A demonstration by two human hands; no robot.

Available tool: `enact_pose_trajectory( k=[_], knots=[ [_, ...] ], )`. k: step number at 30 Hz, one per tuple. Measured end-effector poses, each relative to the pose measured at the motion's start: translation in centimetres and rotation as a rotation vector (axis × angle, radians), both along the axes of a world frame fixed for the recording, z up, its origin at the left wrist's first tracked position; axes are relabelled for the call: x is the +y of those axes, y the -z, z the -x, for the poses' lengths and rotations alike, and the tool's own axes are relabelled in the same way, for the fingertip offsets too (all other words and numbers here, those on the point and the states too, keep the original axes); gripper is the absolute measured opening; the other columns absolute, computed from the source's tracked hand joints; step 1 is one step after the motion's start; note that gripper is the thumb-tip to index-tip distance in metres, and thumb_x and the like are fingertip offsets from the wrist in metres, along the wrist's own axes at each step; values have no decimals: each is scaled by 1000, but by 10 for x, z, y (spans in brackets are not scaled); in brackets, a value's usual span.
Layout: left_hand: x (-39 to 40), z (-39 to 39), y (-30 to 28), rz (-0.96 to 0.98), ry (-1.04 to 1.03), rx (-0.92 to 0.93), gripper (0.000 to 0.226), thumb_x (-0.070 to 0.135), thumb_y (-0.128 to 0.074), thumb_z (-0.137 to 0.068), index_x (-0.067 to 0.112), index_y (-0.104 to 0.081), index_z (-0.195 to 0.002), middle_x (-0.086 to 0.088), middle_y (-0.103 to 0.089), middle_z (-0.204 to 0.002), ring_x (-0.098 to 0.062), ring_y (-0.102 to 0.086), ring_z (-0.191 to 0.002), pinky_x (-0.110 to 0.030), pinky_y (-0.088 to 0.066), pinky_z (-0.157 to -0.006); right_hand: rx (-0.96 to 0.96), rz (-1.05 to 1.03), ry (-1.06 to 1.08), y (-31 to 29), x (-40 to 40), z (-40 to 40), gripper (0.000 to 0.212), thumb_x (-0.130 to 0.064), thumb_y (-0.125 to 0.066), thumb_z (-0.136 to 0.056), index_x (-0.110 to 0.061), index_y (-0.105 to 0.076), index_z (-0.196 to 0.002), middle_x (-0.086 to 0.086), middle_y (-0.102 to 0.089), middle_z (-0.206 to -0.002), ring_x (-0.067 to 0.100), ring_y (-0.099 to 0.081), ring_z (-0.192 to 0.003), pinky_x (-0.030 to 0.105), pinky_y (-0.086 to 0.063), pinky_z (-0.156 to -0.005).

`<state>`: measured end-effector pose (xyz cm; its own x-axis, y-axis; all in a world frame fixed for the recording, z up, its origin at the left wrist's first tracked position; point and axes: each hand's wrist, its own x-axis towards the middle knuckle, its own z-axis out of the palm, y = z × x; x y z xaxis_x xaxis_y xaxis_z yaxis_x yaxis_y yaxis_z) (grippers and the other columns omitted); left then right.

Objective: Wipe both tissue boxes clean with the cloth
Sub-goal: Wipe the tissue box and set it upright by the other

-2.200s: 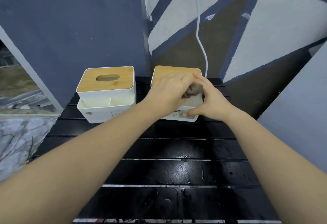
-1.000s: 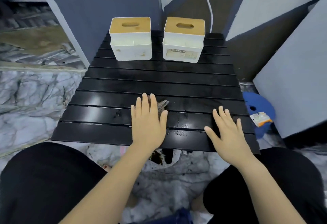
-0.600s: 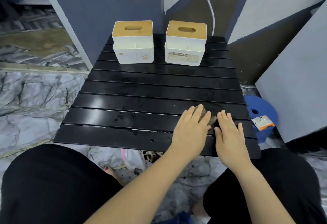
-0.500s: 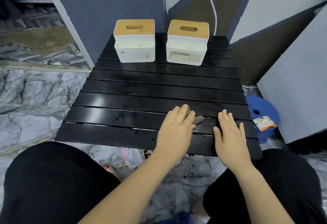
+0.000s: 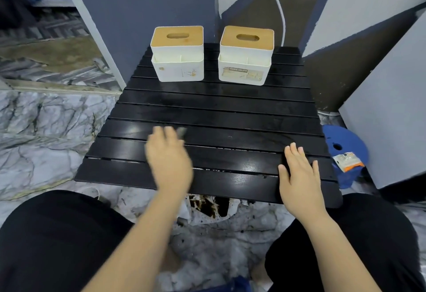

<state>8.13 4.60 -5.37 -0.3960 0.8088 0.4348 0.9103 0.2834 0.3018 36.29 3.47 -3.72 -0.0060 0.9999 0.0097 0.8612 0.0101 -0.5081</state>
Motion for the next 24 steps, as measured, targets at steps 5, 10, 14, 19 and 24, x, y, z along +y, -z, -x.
enact_pose_trajectory(
  k=[5,10,14,19,24],
  knots=[
    [16,-152,2,76,662,29,44,25,-44,-95,7,-56,-133,-18,-50,-145,-37,-49,-126,-48,-38,-108,176,-23,58,3,2,-5,48,-8,-38,-109,-8,-37,-157,4,-30,-167,16,-17,-158,34,-1,-127],
    [28,-131,3,43,934,-3,37,20,-65,-95,8,-67,-129,-20,-58,-142,-43,-57,-125,-49,-43,-112,171,-15,81,4,1,-10,52,-12,-46,-108,-5,-35,-158,7,-26,-169,19,-15,-158,28,-5,-127],
    [51,-19,-5,-65,723,-24,28,18,-55,-95,11,-65,-120,-24,-62,-130,-40,-60,-111,-44,-42,-106,100,-4,53,4,1,-11,55,-19,-46,-108,-6,-31,-159,5,-21,-170,18,-11,-159,22,1,-122],
    [71,123,-3,30,-53,-143,35,18,-50,-101,5,-60,-133,-30,-49,-135,-51,-50,-118,-53,-40,-104,54,-5,47,5,1,-8,56,-20,-44,-109,-4,-28,-160,8,-18,-171,21,-9,-160,25,3,-124],
    [115,34,-11,174,-336,-149,44,24,-47,-100,3,-48,-140,-25,-38,-149,-42,-42,-130,-48,-34,-105,17,-19,77,6,2,-1,55,-17,-42,-108,-2,-29,-159,11,-20,-170,25,-11,-160,30,2,-125]
  ],
)
